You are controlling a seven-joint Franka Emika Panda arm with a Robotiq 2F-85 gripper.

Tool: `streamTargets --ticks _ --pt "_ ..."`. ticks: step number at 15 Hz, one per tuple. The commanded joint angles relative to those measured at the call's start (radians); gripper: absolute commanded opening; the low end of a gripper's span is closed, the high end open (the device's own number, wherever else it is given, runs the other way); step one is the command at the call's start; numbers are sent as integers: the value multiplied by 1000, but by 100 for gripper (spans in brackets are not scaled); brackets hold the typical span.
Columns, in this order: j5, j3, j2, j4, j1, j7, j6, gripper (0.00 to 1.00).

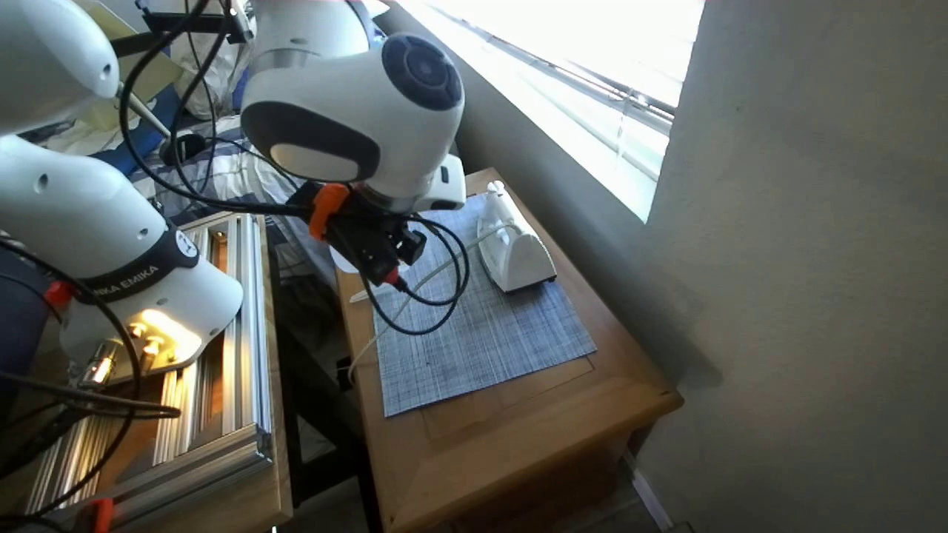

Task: Turn the plastic jar over

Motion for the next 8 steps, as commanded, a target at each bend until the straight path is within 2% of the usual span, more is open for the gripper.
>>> streamTargets --ticks 1,4,8 --pt "60 -196 77 2 101 -41 137 100" --pt "65 -328 139 1 160 -84 266 100" --pt "48 -424 247 1 199 -130 357 100"
